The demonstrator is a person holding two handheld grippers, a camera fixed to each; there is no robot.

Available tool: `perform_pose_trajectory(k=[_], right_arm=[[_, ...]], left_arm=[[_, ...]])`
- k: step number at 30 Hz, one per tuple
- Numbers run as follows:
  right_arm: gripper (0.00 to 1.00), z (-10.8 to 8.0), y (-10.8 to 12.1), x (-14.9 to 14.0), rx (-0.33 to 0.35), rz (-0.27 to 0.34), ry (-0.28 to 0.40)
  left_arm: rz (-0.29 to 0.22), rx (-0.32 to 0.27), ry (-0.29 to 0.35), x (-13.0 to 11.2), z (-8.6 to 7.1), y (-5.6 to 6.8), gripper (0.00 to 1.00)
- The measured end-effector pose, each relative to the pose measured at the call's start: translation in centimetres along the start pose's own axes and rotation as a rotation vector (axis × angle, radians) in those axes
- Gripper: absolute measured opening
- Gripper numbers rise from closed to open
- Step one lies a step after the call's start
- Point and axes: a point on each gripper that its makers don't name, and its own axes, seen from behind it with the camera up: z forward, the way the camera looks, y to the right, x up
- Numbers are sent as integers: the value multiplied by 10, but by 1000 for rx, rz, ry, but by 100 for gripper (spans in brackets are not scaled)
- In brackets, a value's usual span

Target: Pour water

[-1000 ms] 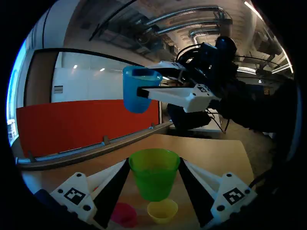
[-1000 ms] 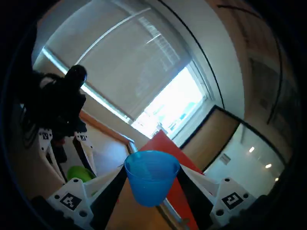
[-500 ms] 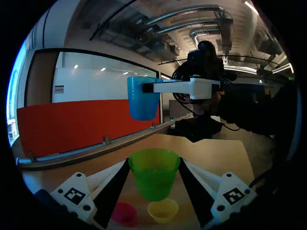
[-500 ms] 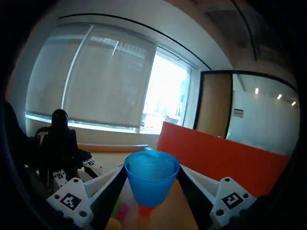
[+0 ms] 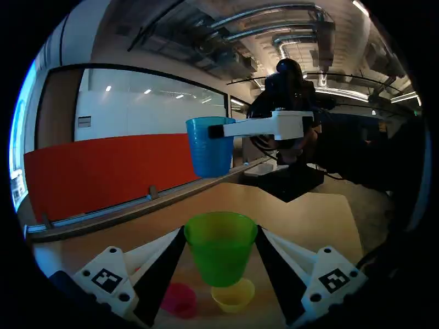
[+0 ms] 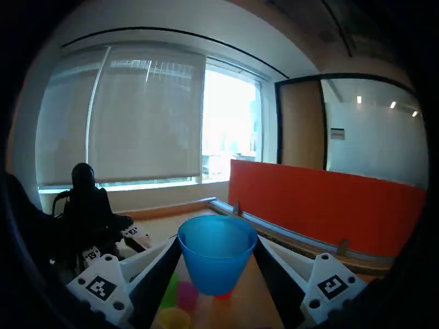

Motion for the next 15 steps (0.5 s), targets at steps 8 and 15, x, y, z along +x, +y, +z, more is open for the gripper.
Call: perform_pose_trajectory(k=[8, 15], right_arm=[[92, -6, 5, -15, -5, -5, -31], [92, -11, 9, -33, -4, -30, -66]], left_arm=[[2, 10, -77, -16, -6, -5, 89], [17, 16, -144, -31, -11, -7, 89]])
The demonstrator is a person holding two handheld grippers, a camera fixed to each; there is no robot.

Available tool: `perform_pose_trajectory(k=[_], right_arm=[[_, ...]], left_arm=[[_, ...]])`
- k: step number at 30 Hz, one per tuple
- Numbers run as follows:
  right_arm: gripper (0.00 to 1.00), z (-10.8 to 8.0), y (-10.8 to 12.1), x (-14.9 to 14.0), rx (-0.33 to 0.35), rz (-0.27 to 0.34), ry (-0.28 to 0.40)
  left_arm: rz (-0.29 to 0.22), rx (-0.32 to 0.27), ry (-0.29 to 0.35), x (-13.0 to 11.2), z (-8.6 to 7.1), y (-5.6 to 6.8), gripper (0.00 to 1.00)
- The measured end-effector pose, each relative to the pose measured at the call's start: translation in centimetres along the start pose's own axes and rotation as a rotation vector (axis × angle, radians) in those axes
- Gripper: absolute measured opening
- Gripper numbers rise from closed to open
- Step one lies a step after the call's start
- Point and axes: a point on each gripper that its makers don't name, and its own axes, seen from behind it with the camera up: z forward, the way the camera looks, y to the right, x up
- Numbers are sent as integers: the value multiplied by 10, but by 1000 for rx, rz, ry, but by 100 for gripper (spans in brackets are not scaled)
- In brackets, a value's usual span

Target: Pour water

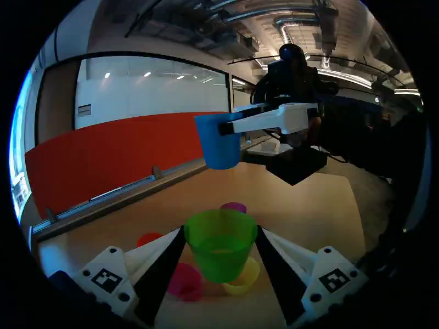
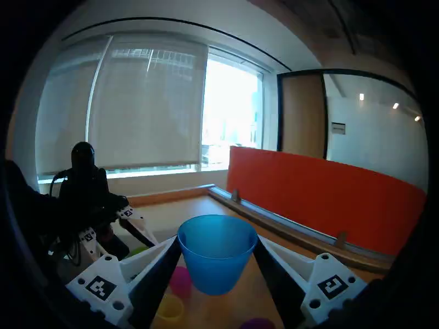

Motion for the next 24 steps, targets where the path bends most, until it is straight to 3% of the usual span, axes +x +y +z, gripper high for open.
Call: perform_pose_trajectory(k=[24], right_arm=[[93, -1, 5, -57, 8, -68, -92]], left_arm=[[-6, 24, -168, -57, -14, 1, 89]])
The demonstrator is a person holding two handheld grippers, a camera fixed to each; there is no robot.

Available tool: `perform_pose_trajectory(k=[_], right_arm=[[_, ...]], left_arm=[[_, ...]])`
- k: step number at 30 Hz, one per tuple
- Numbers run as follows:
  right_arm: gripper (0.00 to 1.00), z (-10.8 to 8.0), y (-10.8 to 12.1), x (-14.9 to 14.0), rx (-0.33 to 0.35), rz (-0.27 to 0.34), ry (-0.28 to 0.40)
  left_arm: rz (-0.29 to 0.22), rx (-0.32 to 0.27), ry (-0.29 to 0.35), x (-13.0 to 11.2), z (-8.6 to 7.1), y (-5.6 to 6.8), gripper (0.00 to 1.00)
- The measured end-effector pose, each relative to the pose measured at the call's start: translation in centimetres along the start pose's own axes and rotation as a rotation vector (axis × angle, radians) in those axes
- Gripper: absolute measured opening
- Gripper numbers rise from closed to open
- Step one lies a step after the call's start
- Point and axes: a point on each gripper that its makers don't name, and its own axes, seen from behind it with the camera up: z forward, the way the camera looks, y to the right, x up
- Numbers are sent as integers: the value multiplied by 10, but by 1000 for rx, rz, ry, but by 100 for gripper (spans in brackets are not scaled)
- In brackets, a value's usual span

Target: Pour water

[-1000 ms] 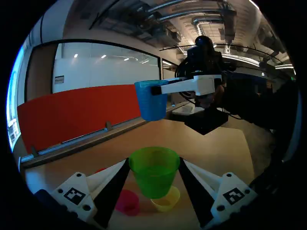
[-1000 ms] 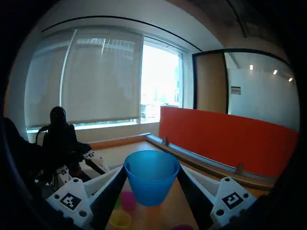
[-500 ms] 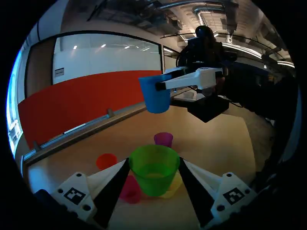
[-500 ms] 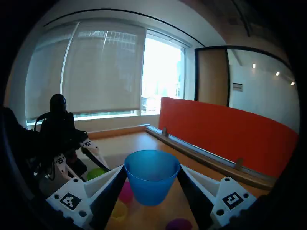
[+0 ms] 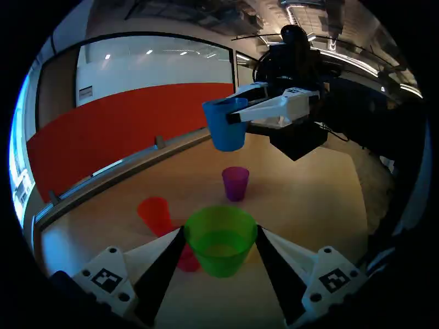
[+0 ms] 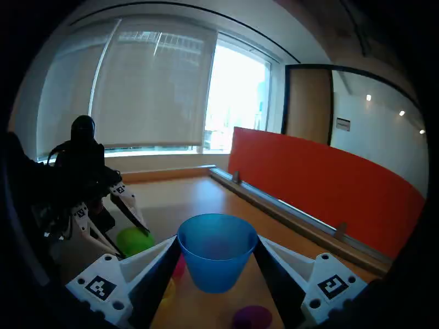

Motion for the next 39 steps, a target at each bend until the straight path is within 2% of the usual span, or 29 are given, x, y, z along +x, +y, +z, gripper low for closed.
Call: perform_pose_trajectory(k=[12, 22, 39], right_arm=[[93, 10, -1, -24, 6, -43, -43], [93, 15, 0, -34, 10, -42, -58], [92, 23, 4, -55, 7, -24, -88]], left_arm=[[-9, 9, -97, -37, 2, 6, 89], [-9, -7, -160, -62, 11, 8, 89], [-20, -14, -198, -83, 18, 7, 89]])
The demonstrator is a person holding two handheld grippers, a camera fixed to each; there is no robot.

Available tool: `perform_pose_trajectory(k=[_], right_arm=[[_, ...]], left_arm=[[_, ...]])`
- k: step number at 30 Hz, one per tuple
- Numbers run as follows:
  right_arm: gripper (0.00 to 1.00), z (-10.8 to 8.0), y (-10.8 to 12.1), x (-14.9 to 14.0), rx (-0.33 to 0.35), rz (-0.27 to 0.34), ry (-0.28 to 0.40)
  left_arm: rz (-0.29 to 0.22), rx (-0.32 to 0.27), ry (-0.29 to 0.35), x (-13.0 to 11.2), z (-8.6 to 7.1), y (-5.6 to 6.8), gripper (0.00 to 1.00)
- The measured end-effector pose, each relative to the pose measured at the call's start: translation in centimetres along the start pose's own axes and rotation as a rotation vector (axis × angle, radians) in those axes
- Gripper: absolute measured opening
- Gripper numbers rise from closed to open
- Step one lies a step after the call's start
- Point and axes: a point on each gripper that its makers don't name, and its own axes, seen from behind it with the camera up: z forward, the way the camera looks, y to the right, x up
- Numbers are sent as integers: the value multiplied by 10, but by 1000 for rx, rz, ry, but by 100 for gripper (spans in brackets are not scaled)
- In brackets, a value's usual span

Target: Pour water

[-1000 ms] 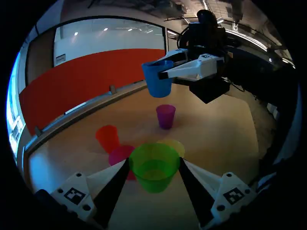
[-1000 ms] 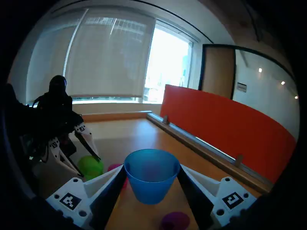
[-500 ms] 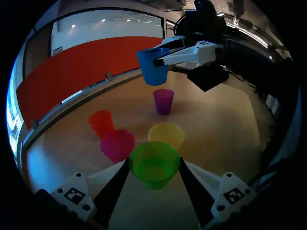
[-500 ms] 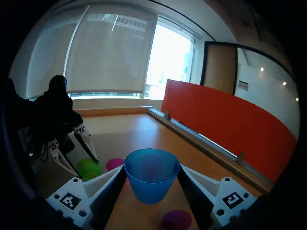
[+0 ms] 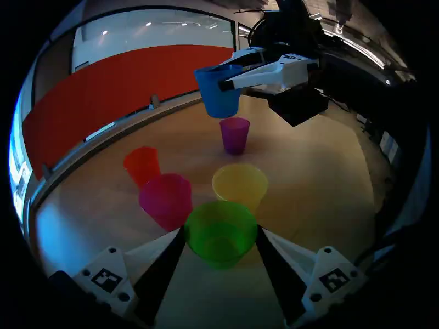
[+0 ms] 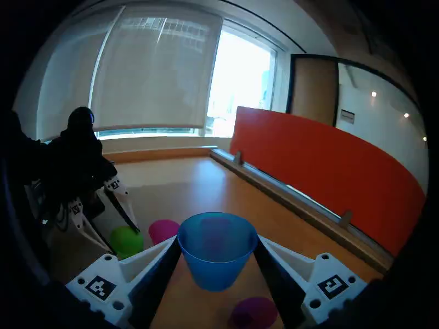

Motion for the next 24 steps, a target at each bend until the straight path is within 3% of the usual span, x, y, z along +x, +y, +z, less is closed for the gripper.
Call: perform_pose_trajectory(k=[20, 22, 24], right_arm=[[93, 17, -10, -37, 8, 40, -50], [93, 19, -11, -43, 9, 46, -59], [93, 20, -12, -48, 9, 51, -67]], left_arm=[[-30, -19, 0, -10, -3, 2, 90], [-38, -24, -9, -11, -3, 2, 91], [-47, -31, -18, -12, -3, 3, 98]])
